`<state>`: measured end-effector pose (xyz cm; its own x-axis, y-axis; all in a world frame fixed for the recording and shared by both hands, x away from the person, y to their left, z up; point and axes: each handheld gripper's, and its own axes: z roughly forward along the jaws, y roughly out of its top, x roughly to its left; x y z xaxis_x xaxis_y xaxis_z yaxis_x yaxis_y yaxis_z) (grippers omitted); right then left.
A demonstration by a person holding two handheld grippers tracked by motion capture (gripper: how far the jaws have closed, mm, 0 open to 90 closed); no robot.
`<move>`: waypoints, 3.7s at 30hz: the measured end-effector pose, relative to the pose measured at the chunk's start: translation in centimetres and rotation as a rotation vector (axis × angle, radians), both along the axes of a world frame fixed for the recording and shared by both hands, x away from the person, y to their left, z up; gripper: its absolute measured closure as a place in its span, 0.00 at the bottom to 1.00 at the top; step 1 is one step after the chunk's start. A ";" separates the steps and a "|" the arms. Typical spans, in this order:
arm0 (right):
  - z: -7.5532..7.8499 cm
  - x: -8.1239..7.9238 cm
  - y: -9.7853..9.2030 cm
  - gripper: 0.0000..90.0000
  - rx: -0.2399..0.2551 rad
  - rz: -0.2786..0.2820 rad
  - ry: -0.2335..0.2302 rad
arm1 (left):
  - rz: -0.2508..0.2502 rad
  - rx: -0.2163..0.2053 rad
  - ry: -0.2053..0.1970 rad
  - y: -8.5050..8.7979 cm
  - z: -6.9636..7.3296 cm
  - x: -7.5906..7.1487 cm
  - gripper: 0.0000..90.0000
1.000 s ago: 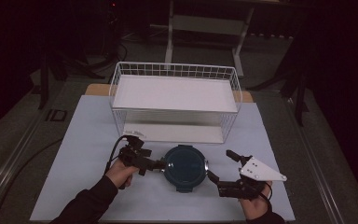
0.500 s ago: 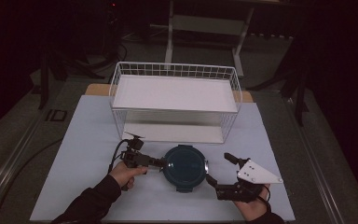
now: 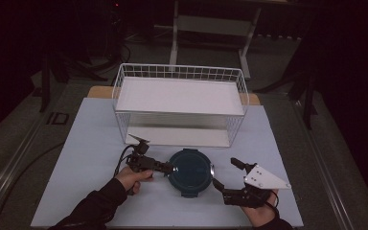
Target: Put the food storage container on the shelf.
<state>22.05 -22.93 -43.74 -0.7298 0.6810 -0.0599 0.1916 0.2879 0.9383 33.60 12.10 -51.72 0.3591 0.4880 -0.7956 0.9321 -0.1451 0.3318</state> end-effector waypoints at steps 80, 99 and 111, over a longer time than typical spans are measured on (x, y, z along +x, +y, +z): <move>-4.8 8.9 0.2 0.64 0.354 0.125 0.787 | 0.082 0.039 -0.376 1.8 3.9 -3.5 0.63; -5.0 14.5 1.1 0.64 0.373 0.109 0.714 | 0.119 0.029 -0.472 2.6 3.4 1.9 0.63; -6.5 16.9 1.3 0.63 0.380 0.078 0.690 | 0.160 0.026 -0.501 2.5 1.6 4.2 0.63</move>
